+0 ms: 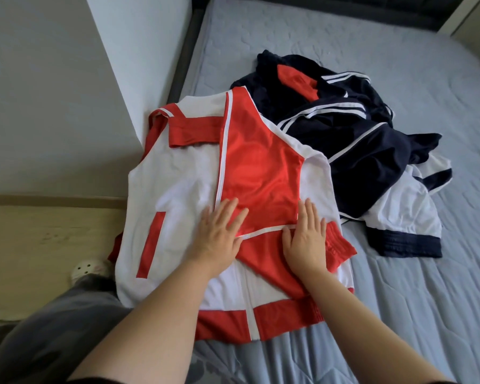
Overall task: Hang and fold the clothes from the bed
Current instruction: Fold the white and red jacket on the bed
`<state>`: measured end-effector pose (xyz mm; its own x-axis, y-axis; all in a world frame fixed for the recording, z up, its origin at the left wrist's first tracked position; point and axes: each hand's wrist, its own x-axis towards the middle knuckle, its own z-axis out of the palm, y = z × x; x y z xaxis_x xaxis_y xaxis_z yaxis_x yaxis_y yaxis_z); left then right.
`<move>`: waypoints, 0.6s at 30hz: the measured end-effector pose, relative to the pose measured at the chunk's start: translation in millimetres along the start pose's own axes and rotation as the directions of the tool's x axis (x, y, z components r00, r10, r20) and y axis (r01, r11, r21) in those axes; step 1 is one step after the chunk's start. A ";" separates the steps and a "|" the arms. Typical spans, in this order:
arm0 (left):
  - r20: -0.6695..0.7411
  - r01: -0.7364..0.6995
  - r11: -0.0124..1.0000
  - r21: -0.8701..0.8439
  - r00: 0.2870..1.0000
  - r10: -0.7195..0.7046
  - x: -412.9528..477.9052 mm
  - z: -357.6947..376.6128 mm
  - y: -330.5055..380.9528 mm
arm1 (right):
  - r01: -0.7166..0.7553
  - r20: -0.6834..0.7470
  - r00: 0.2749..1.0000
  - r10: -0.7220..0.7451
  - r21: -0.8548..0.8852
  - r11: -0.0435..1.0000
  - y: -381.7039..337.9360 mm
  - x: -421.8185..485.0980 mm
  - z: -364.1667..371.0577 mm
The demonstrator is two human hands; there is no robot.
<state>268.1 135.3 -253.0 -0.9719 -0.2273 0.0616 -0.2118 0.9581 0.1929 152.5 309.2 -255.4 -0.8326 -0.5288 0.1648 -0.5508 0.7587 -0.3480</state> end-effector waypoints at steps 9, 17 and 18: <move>-0.022 0.366 0.918 -0.154 0.927 -0.374 -4.0 -3.6 -34.6 | 0.275 0.050 0.960 -0.274 -0.010 0.961 -54.4 24.7 4.5; 0.254 0.762 0.633 -0.136 0.644 -0.721 -14.5 -6.7 -84.1 | 0.320 0.301 0.920 -0.251 -0.207 0.925 -74.0 69.7 36.6; 0.292 0.801 0.578 -0.158 0.597 -0.747 -17.2 -5.9 -89.1 | 0.252 0.292 0.938 -0.184 -0.212 0.944 -68.2 71.0 39.5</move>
<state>304.2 52.8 -265.4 -0.4519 -0.8006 -0.3935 -0.8844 0.3443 0.3151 133.3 204.9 -256.4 -0.6625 -0.7474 -0.0510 -0.7421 0.6640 -0.0912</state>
